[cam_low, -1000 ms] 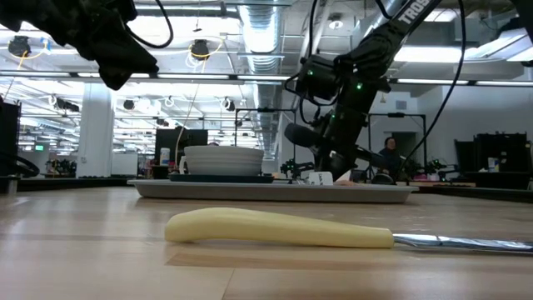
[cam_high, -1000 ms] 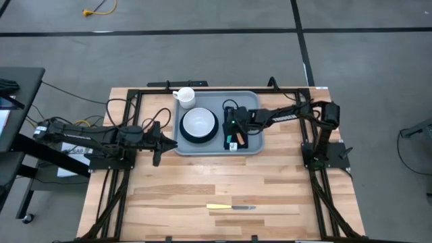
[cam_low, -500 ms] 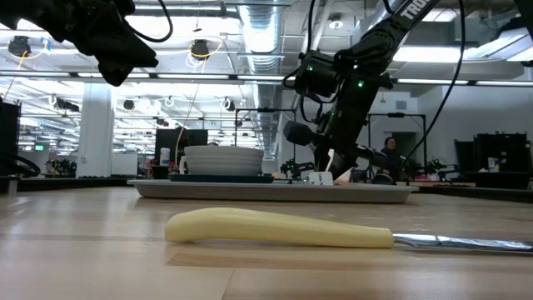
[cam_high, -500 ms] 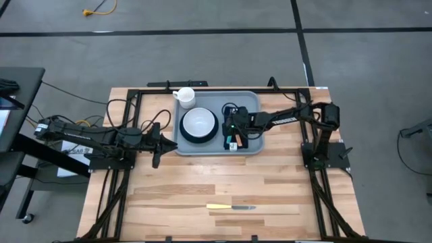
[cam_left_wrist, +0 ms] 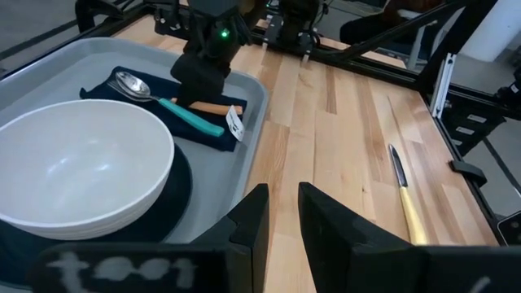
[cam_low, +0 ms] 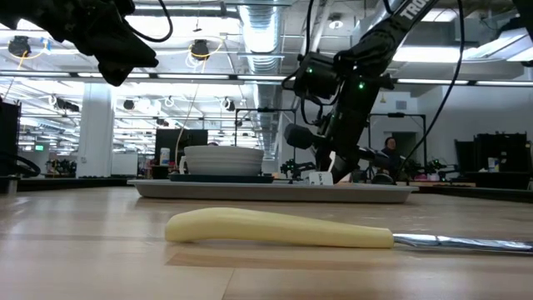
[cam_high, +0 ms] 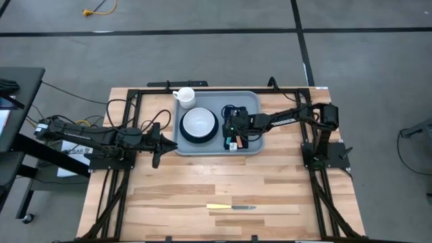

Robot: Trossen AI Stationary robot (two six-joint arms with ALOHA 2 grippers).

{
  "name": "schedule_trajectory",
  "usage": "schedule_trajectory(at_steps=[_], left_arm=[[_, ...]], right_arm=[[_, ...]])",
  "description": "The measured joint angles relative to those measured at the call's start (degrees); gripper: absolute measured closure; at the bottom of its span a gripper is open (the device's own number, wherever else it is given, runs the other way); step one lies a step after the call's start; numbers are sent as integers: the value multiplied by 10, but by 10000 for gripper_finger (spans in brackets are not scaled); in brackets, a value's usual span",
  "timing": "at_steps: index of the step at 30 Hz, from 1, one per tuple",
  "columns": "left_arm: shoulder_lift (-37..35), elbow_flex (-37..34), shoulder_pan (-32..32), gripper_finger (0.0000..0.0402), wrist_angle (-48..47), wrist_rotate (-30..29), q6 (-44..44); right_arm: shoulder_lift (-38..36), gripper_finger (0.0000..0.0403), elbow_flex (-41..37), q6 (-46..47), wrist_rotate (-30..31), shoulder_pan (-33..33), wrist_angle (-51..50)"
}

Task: Set up tray
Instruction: Adjust the orange fork, then adjust the blue spoon

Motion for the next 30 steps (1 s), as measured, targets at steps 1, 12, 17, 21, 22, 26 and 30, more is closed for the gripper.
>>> schedule_trajectory(at_steps=[1, 12, 17, 21, 22, 26, 30], left_arm=[[0, 0, 0, 345, 0, 0, 0], [0, 0, 0, 345, 0, 0, 0], [0, 0, 0, 345, 0, 0, 0], [0, 0, 0, 345, -2, 0, 0], [0, 0, 0, 345, -3, 0, 0], [0, 0, 0, 345, -3, 0, 0], [0, 0, 0, 345, -3, 0, 0]], right_arm=[[0, 352, 0, 0, 0, 0, 0], [0, 334, 0, -1, 0, 0, 1], [0, 300, 0, -1, 0, 0, 1], [0, 277, 0, -3, 0, 0, 1], [0, 272, 0, -4, 0, 0, 1], [0, 261, 0, -5, 0, 0, 1], [0, 259, 0, -6, 0, -1, 1]])
